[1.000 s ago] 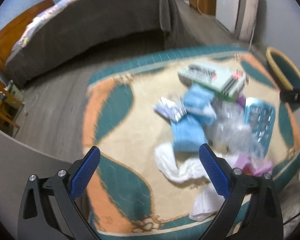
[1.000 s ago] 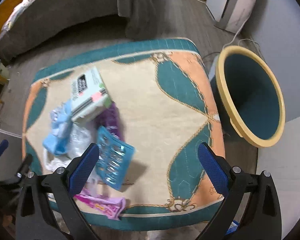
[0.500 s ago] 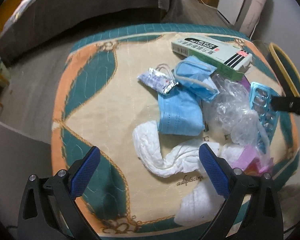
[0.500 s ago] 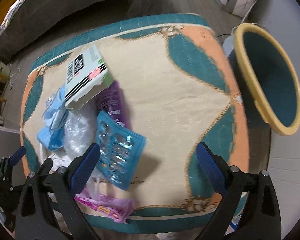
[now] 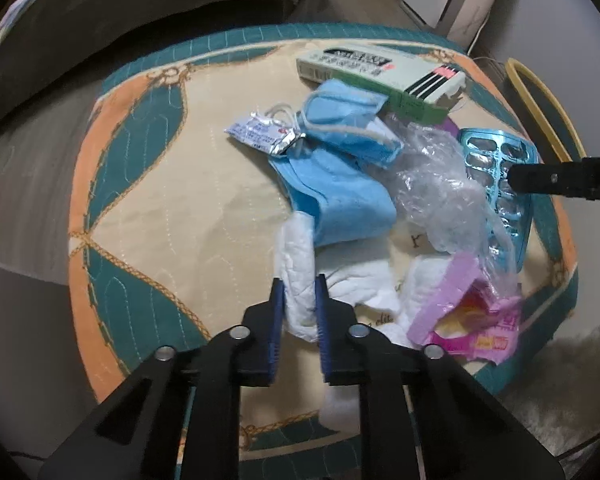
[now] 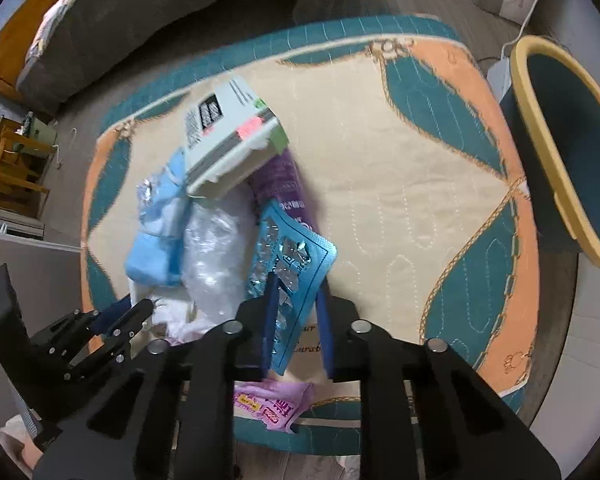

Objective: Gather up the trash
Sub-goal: 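Grasp the blue blister pack with the right tool while the left grasps white tissue, then lower blister pack into bin, open right tool while left drops white tissue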

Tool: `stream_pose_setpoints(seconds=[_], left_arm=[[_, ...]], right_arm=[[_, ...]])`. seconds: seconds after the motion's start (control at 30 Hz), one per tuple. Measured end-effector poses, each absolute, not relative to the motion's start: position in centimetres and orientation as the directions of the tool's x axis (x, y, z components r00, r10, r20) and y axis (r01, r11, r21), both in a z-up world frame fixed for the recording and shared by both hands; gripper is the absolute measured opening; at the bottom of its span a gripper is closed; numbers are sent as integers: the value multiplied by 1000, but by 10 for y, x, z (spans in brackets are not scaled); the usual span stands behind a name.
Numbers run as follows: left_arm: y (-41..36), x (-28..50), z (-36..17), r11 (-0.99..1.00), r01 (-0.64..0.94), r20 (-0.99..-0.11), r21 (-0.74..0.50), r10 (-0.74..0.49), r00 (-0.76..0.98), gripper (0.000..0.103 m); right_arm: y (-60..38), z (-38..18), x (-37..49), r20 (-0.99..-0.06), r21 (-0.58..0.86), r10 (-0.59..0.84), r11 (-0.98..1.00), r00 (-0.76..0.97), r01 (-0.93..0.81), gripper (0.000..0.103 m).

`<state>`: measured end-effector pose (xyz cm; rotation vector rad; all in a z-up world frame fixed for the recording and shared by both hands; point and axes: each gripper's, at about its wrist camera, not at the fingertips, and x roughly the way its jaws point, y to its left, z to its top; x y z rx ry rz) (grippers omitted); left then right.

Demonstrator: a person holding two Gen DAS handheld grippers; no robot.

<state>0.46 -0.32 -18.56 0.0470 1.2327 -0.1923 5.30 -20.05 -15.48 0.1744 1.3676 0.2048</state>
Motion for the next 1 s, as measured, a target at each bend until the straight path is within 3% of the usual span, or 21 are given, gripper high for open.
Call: stream_pose_setpoints(seconds=[0.13,0.6,1.0], left_arm=[[1,1,-172,983,167,-929,-77,-132,346,11],[-15,-4,-85,970,241,-817,33,-113,566,9],[-73,26,-16,942,335,-720,-19,-245,649,9]], right_arm=[[-200,-138,49,-936,242,256,966,240,-89,10],[-224,-57,41,-864,168,219,974,453,-151,9],[-332,-5,52,-792,149,127,989,597,-12,9]])
